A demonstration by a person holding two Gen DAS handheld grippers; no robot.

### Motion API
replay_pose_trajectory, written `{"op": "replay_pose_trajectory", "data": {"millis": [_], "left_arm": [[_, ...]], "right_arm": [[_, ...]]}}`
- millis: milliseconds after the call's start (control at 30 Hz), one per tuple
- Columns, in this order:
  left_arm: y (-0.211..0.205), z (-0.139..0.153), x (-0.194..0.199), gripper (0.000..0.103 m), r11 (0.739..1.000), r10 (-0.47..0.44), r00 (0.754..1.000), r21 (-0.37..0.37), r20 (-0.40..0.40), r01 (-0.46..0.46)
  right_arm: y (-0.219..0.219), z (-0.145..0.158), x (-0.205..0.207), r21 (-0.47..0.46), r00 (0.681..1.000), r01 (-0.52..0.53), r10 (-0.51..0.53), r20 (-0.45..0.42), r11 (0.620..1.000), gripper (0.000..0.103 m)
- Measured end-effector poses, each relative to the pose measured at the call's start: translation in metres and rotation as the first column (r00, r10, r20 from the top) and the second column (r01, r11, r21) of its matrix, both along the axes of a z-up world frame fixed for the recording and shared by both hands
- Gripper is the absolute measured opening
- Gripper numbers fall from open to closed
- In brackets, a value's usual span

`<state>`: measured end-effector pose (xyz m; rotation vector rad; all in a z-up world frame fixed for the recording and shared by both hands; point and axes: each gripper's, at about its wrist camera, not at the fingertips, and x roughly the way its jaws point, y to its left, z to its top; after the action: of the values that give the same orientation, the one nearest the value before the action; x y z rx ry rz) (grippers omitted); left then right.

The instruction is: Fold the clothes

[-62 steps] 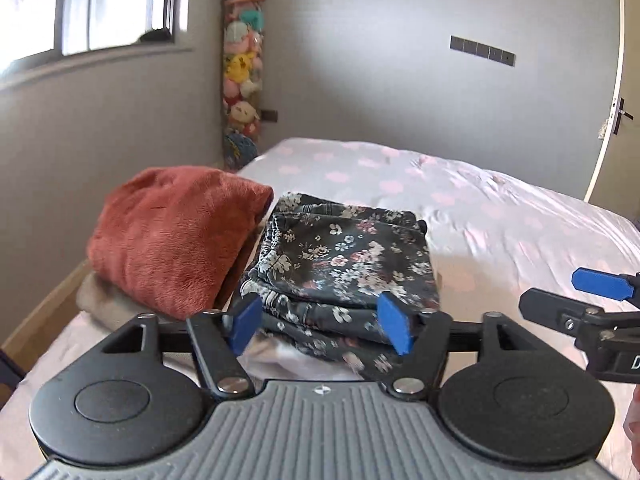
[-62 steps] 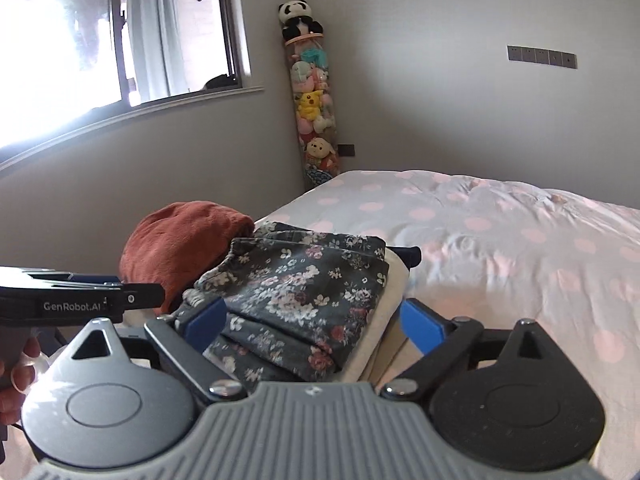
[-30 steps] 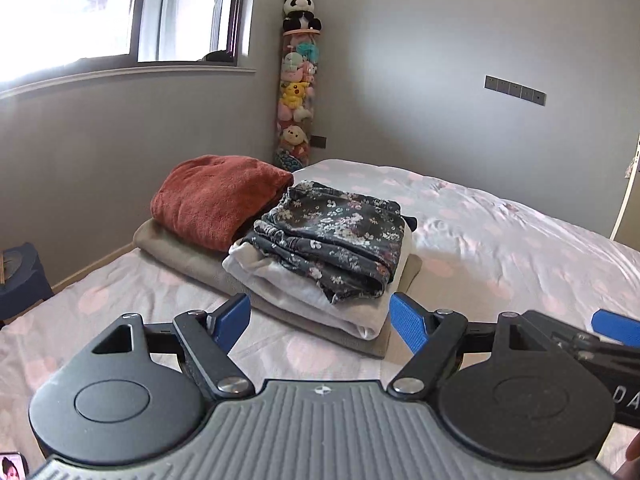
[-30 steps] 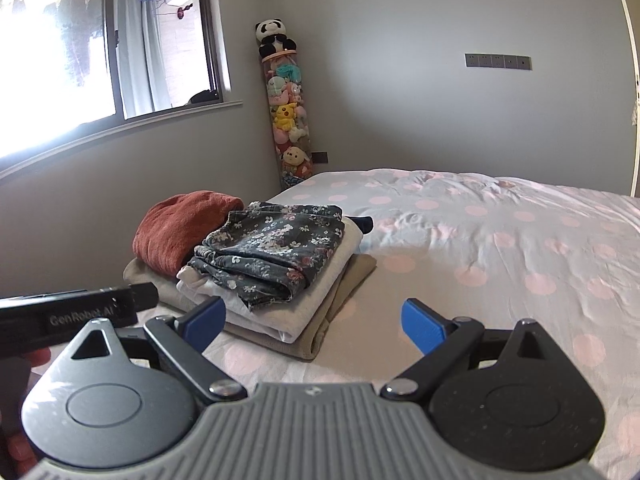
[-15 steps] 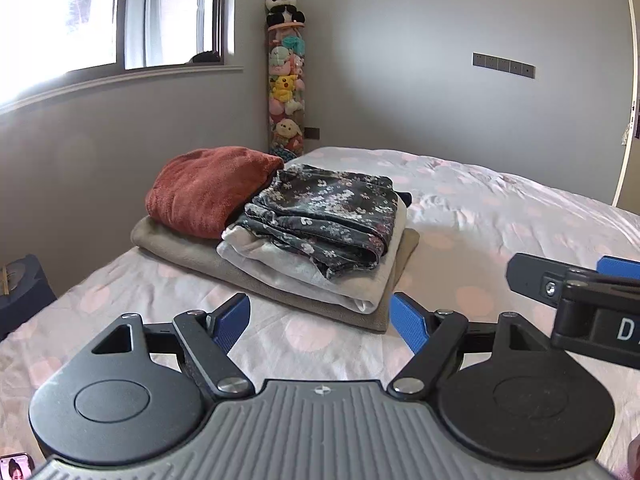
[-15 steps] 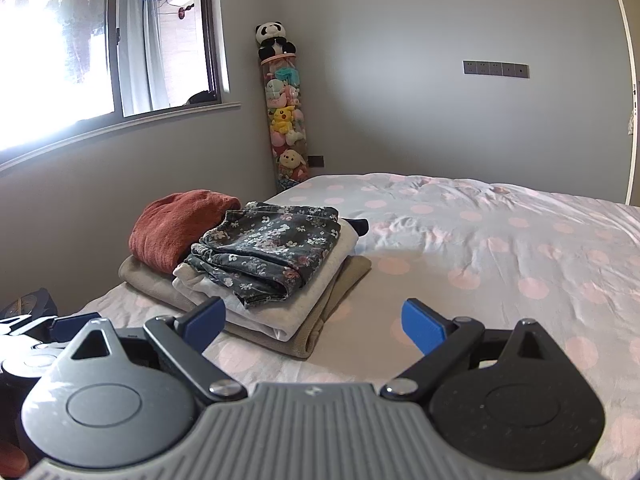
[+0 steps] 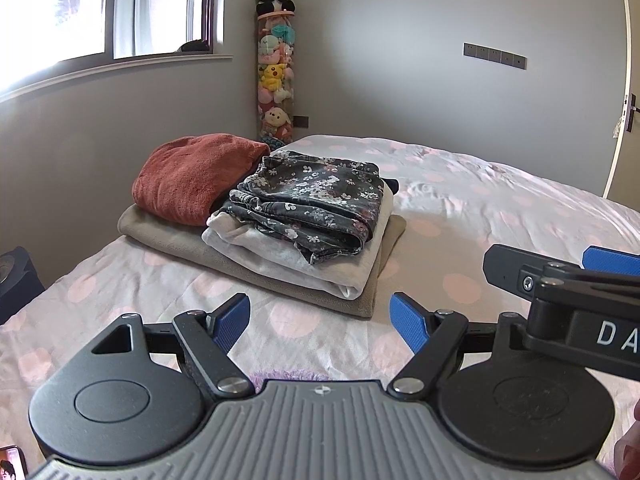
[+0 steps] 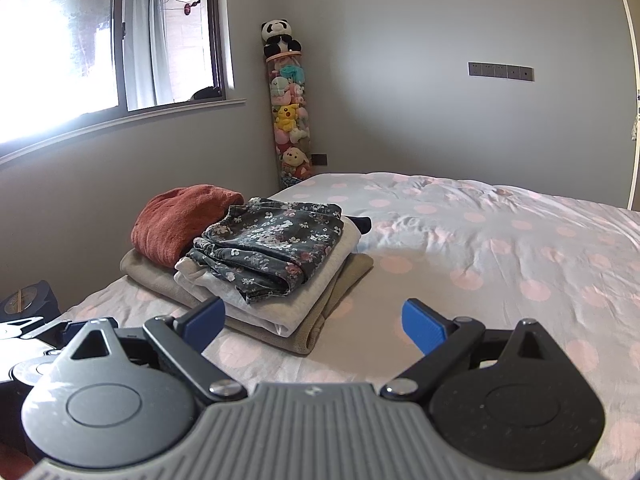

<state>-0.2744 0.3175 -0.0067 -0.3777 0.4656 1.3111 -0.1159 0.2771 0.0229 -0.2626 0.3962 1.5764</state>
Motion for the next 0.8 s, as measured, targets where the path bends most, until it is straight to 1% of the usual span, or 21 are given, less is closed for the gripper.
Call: {"op": "replay_pose_trajectory", "data": {"millis": [800], "left_arm": [[-0.0028,-0.0037,0.0033,0.076,1.000,-0.014,1.000,-0.015,-0.003,0.014]], "right_arm": [[-0.0012,-0.0041,-0.0018,-0.020,1.000,-0.014,0.014,-0.016,1.000,0.097]]}}
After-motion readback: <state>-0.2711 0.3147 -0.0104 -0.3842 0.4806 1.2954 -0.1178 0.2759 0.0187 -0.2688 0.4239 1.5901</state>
